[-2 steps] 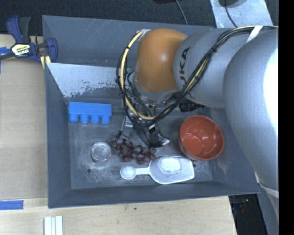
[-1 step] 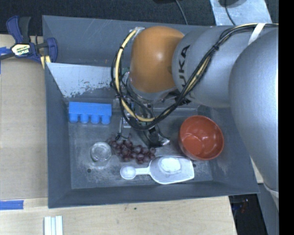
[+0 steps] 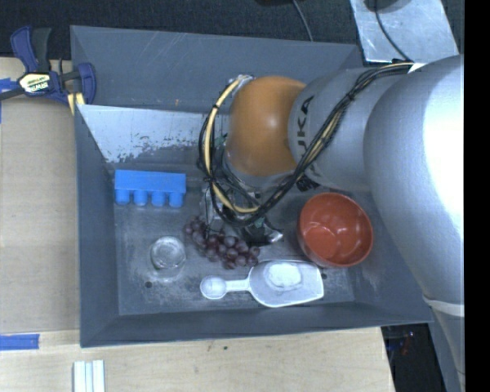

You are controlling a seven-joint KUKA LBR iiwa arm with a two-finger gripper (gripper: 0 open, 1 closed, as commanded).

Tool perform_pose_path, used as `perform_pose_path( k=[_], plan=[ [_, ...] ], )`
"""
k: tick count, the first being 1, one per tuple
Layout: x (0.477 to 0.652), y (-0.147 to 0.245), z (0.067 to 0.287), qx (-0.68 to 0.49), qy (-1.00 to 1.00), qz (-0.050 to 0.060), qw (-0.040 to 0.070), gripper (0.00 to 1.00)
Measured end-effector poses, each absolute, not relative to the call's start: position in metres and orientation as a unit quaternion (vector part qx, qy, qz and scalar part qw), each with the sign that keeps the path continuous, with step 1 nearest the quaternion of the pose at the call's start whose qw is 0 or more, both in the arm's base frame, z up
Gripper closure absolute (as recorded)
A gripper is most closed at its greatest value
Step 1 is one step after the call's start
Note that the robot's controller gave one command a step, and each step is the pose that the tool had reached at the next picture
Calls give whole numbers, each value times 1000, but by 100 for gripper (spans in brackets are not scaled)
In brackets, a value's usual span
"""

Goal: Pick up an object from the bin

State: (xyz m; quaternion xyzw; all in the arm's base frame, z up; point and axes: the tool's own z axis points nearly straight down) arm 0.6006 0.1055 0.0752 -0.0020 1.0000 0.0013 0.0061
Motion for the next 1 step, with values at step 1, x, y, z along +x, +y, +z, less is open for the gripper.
perform_pose_path(
  k=[1],
  plan=[
    [601,106,75,-2,1000,1,6,100]
  ],
)
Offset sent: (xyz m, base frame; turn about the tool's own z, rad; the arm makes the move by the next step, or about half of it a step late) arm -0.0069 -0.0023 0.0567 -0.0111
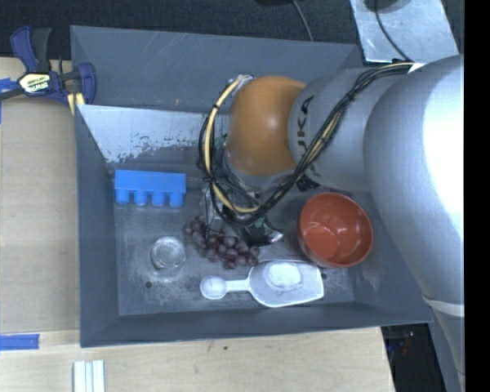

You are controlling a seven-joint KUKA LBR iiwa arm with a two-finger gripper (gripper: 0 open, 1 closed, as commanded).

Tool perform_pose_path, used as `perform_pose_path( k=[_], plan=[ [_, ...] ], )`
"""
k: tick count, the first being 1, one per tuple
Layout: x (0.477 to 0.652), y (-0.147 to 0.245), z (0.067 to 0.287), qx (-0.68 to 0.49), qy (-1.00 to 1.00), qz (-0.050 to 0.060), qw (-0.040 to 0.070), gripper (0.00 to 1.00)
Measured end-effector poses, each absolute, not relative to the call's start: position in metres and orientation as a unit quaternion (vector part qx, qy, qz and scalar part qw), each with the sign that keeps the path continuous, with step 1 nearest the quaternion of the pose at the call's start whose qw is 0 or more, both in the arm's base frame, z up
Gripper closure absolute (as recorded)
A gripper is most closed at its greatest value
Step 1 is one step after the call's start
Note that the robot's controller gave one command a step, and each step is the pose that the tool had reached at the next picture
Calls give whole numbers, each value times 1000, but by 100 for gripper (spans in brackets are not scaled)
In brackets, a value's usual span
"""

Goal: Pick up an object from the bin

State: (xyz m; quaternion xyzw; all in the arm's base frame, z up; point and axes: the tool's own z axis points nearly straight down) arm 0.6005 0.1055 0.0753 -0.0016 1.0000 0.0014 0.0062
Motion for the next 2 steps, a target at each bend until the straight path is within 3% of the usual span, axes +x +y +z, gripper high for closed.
perform_pose_path(
  k=[1,2],
  plan=[
    [596,103,134,-7,1000,2,10,100],
    [614,110,159,11,1000,2,8,100]
  ],
)
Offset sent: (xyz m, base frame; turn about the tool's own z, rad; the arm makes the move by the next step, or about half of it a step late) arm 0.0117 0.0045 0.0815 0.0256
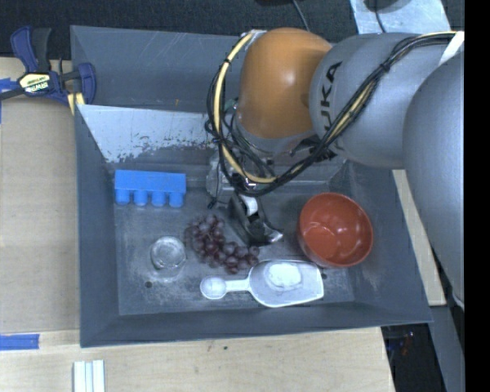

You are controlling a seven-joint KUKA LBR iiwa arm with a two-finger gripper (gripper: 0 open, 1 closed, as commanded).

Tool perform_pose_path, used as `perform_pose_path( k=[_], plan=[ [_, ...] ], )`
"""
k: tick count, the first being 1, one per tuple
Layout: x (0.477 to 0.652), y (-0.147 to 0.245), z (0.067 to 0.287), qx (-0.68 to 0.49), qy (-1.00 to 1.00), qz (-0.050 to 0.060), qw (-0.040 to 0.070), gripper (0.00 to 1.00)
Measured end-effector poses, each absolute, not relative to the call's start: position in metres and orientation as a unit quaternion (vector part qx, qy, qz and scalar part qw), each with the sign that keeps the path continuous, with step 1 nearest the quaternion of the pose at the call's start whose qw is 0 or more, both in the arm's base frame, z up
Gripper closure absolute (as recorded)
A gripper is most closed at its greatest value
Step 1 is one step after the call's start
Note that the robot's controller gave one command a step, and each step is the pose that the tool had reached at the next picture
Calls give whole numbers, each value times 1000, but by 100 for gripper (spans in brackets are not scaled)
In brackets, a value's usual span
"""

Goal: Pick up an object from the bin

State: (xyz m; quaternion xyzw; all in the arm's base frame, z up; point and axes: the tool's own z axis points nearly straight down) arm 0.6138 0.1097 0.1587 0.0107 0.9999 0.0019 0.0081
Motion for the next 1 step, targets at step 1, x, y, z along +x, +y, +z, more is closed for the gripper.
perform_pose_path(
  k=[1],
  plan=[
    [588,112,247,-1,1000,2,12,100]
  ],
)
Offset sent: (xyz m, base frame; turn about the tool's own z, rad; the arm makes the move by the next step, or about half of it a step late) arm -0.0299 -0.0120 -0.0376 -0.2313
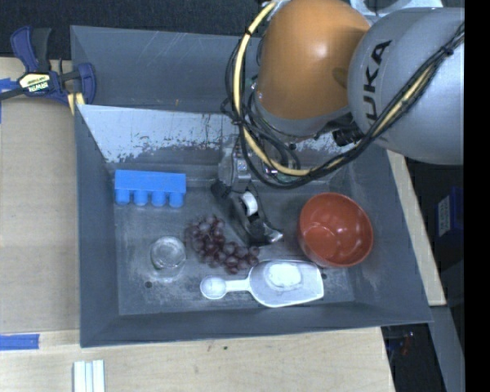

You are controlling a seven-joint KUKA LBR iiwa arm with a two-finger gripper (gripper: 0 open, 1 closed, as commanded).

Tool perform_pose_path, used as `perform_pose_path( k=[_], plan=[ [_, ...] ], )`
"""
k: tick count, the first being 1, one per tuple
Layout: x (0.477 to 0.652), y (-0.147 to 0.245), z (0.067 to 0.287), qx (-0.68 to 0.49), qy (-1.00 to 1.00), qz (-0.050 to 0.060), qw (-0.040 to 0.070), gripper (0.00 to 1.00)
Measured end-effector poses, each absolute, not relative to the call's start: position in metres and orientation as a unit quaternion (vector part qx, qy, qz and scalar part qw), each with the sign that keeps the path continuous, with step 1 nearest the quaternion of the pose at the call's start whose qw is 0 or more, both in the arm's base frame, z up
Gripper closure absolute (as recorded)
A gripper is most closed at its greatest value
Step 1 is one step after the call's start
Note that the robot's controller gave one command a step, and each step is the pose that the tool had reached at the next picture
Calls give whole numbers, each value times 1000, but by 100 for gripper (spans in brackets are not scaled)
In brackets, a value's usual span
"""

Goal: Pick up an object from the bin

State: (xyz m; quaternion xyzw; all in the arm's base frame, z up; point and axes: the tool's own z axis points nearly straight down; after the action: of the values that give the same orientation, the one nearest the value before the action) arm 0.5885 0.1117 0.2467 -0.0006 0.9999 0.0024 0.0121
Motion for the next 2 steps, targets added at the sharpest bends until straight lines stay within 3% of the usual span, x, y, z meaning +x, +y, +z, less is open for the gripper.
perform_pose_path(
  k=[1,2],
  plan=[
    [586,100,138,-97,995,1,6,100],
    [579,121,171,55,998,4,14,0]
  ],
)
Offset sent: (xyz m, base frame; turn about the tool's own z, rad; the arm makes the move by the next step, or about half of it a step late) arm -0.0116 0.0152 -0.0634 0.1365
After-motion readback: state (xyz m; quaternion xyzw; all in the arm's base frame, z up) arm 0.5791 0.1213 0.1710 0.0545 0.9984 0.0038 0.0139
